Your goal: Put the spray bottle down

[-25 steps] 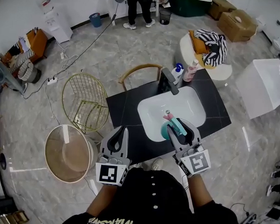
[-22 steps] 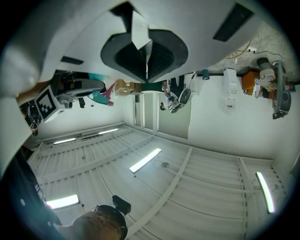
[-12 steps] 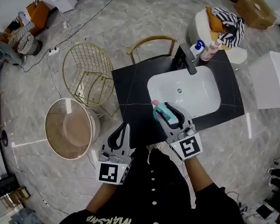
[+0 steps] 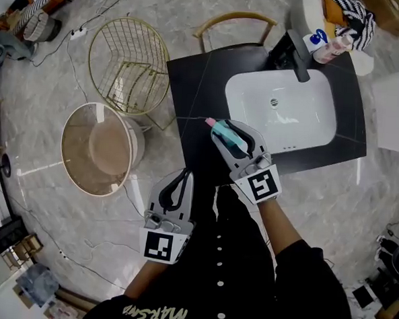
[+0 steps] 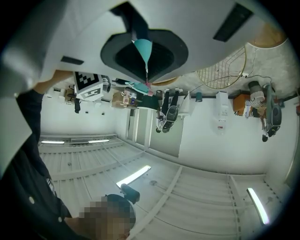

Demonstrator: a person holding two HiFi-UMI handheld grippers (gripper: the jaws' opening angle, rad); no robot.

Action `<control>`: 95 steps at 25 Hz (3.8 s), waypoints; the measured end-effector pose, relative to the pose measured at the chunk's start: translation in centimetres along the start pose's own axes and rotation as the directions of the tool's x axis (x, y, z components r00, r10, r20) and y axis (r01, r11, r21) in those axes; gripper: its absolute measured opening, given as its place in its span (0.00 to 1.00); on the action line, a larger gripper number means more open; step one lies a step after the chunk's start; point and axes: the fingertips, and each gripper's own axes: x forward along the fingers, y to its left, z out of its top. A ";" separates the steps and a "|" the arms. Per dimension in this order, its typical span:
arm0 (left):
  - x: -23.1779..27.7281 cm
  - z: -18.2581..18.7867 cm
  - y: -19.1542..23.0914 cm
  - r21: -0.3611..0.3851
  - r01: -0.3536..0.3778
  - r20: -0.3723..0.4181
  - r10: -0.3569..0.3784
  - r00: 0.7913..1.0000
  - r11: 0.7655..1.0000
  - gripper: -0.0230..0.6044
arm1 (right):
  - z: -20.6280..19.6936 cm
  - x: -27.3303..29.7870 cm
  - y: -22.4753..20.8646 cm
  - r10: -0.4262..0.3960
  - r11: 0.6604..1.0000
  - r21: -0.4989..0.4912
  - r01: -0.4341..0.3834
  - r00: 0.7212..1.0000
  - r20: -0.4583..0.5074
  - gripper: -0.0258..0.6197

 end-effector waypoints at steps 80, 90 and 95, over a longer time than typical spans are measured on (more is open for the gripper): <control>5.2 15.4 -4.2 0.213 0.166 0.285 -0.223 0.932 0.963 0.07 | 17.5 -19.5 -8.2 -0.406 0.909 -0.020 0.415 0.897 0.175 0.04; 5.1 15.5 -4.5 0.212 0.166 0.289 -0.224 0.931 0.963 0.07 | 17.6 -21.5 -9.3 -0.492 0.866 0.001 0.501 0.850 0.187 0.03; 5.1 15.5 -4.4 0.219 0.163 0.286 -0.224 0.932 0.962 0.07 | 17.5 -21.2 -9.9 -0.501 0.862 0.017 0.506 0.847 0.176 0.03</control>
